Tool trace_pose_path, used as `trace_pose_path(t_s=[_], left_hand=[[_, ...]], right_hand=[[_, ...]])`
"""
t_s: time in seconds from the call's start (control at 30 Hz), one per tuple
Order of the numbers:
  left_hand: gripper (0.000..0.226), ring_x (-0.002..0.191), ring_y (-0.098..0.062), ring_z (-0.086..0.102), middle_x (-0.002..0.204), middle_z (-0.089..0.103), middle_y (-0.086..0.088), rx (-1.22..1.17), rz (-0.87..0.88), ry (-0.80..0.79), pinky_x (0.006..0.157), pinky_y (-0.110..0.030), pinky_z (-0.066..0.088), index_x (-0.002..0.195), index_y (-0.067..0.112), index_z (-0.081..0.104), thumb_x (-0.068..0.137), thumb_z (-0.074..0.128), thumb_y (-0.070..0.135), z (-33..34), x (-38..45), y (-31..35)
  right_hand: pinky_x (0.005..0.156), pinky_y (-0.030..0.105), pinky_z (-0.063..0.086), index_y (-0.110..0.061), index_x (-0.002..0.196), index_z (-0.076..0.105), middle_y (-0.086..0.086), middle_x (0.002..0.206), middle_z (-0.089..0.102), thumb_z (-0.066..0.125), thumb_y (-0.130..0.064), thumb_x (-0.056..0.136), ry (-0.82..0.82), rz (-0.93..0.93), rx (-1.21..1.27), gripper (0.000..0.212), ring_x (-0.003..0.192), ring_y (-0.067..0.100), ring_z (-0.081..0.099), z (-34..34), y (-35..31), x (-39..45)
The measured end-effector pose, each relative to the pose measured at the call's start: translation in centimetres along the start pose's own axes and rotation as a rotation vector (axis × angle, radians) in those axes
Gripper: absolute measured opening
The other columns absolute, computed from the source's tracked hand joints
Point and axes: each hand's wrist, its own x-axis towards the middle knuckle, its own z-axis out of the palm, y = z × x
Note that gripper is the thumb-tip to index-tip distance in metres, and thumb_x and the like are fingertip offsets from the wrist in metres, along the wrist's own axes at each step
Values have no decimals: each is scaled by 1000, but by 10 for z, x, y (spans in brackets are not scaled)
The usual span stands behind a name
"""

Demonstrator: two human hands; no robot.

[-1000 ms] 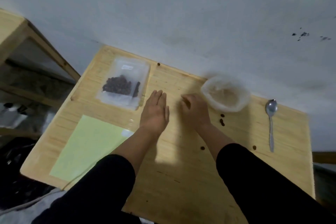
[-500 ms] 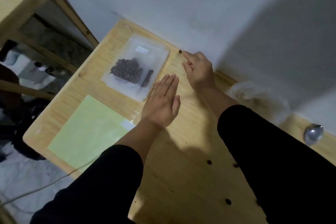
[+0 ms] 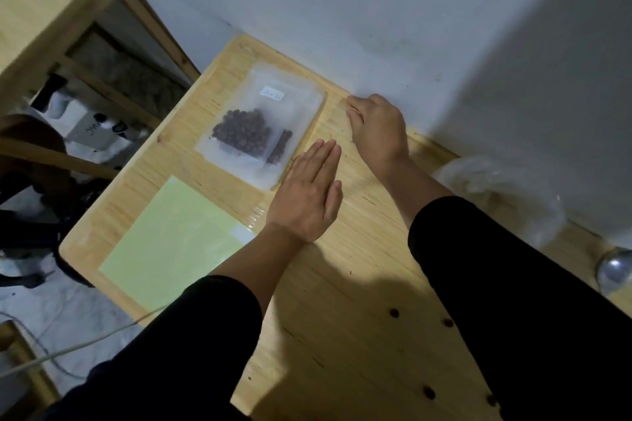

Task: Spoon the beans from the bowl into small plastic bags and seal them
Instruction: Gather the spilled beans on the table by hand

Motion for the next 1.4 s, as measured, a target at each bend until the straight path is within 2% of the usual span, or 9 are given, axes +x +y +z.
trace_pose_path(t_s=[0.2,0.3,0.57,0.73,0.83,1.0,1.1,1.23,1.4], left_hand=[[53,143,-22,20,151,31,-11,20,-15,-30,117,-39,18,144,4,32,96,35,26,0,0,1],[53,144,-22,20,152,30,-11,22,-16,-38,117,-41,19,144,4,31,96,34,27,-1,0,1],[54,145,-21,14,154,24,-9,42,-23,-64,117,-35,10,147,7,25,98,32,28,-3,-2,3],[58,145,-21,10,156,20,-10,87,-21,-97,118,-36,8,148,6,21,96,19,33,-3,-3,2],[61,146,-23,9,156,17,-12,118,-3,-118,118,-34,3,147,3,19,95,15,34,-2,-5,3],[60,146,-25,8,156,16,-14,110,41,-156,118,-36,0,147,1,18,94,17,31,0,-20,12],[62,146,-26,8,156,17,-14,115,145,-221,117,-38,0,147,1,19,93,13,33,-2,-35,23],[58,146,-25,4,157,13,-13,102,295,-348,117,-39,-1,148,3,15,97,21,30,-1,-53,40],[69,145,-25,10,156,15,-12,93,444,-369,114,-36,-4,148,4,15,89,5,38,4,-86,50]], right_hand=[[78,35,52,-9,95,72,8,96,60,60,-14,87,220,111,200,16,85,23,61,3,4,-28],[69,40,53,-6,80,70,8,86,63,59,-8,81,299,97,240,11,77,25,62,4,6,-38],[66,37,54,-1,88,67,16,81,66,69,-1,72,388,81,119,16,72,33,63,1,2,-64],[80,23,48,-15,89,69,6,92,67,55,-7,83,232,466,450,17,84,17,62,-15,-8,-79],[70,24,54,-19,85,68,0,79,67,48,-4,84,192,633,740,25,71,10,62,-26,-18,-100],[53,19,38,-10,74,68,-2,62,53,59,-8,82,221,831,1091,12,53,7,44,-43,-43,-143],[62,15,42,-22,81,71,-13,70,63,59,-20,85,329,893,922,13,65,3,54,-47,-45,-175],[70,19,46,-26,88,70,-7,81,65,63,-28,84,535,1003,619,9,77,8,58,-46,-45,-225],[66,6,37,-18,107,69,-6,93,61,65,-27,84,561,1081,416,25,83,4,53,-26,-57,-277]])
